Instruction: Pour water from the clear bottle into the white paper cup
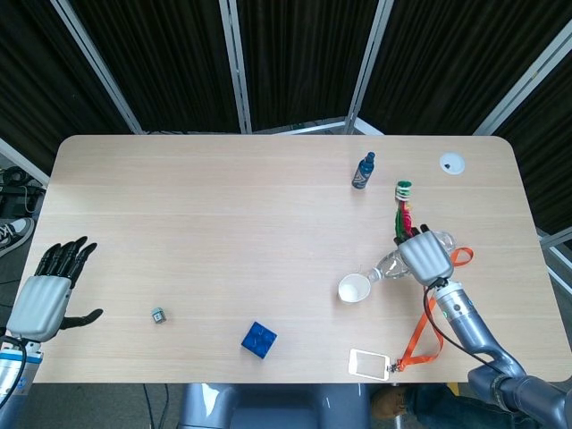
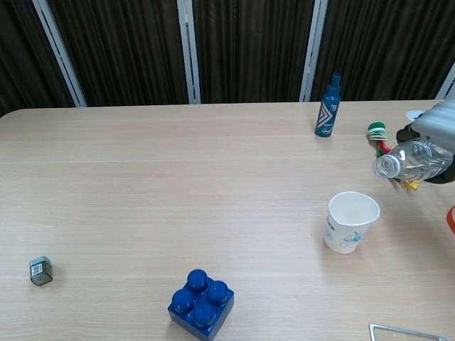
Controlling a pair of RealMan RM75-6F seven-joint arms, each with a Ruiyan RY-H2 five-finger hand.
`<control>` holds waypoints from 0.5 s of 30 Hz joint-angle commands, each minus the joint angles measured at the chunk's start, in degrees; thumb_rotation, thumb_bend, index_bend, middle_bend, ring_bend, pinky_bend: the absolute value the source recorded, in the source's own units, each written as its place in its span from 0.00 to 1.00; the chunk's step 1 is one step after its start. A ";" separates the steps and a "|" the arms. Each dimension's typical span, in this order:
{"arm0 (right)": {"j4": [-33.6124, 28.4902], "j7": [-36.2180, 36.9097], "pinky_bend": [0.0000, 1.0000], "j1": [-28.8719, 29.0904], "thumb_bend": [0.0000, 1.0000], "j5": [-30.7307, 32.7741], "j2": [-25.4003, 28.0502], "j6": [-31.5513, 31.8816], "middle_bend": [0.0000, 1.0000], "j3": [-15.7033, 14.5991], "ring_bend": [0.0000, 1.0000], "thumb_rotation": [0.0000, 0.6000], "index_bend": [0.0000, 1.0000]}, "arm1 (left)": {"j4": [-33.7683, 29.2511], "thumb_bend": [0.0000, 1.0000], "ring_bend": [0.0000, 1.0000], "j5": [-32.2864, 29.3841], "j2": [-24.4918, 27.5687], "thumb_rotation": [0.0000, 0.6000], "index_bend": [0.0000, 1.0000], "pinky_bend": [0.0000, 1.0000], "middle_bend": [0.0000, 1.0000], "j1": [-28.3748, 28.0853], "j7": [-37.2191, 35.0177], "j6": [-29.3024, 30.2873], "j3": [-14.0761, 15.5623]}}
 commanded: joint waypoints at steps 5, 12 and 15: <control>-0.10 -2.26 0.50 -0.05 0.70 -0.11 -0.19 0.49 0.57 -0.06 0.48 1.00 0.50 | -0.09 0.00 0.00 0.06 0.16 1.00 0.00 0.00 0.00 0.03 -0.24 0.03 0.05; 0.25 -3.10 0.50 -0.19 0.70 -0.42 -0.32 1.14 0.57 -0.22 0.48 1.00 0.50 | -0.13 0.00 0.00 -0.03 0.26 1.00 0.00 0.00 0.00 -0.05 -0.38 -0.16 0.09; 0.29 -3.09 0.50 -0.23 0.70 -0.42 -0.33 1.16 0.57 -0.25 0.48 1.00 0.50 | -0.15 0.00 0.00 -0.01 0.29 1.00 0.00 0.00 0.00 -0.05 -0.41 -0.17 0.11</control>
